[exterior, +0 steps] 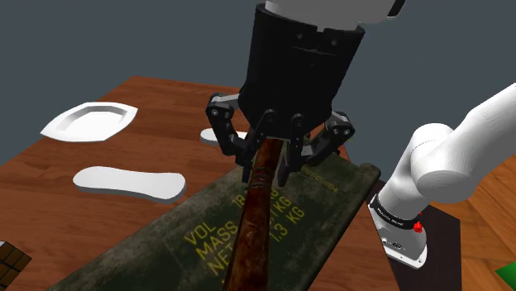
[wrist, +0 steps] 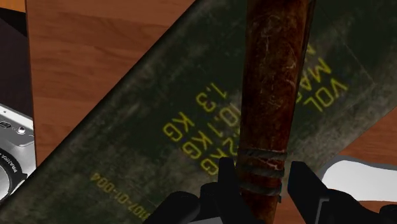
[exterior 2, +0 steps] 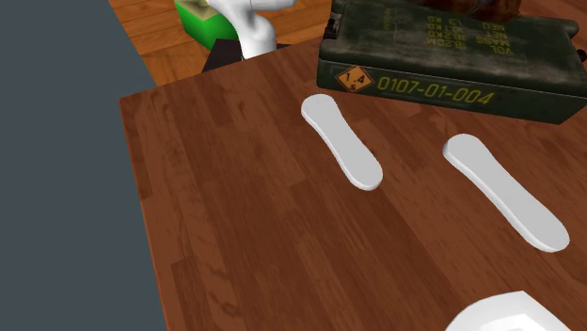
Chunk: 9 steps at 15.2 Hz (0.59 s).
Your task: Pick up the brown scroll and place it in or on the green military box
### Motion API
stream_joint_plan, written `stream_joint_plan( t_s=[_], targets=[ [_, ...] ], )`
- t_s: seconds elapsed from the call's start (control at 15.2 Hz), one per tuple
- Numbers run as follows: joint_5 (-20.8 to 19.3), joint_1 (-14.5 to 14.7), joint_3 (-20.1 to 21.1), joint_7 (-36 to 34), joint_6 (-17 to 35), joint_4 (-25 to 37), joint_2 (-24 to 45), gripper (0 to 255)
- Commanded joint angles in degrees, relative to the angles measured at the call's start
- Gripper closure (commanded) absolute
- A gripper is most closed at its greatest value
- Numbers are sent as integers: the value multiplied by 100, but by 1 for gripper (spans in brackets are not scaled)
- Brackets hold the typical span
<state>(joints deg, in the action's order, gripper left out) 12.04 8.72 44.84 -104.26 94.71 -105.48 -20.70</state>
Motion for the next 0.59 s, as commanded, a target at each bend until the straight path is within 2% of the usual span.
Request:
stream_joint_plan(
  t_s=[0.0, 0.53],
  targets=[
    [26, 16, 9, 14, 142, -166, -29, 255],
    [124, 80, 60, 62, 734, -841, -130, 255]
  ],
)
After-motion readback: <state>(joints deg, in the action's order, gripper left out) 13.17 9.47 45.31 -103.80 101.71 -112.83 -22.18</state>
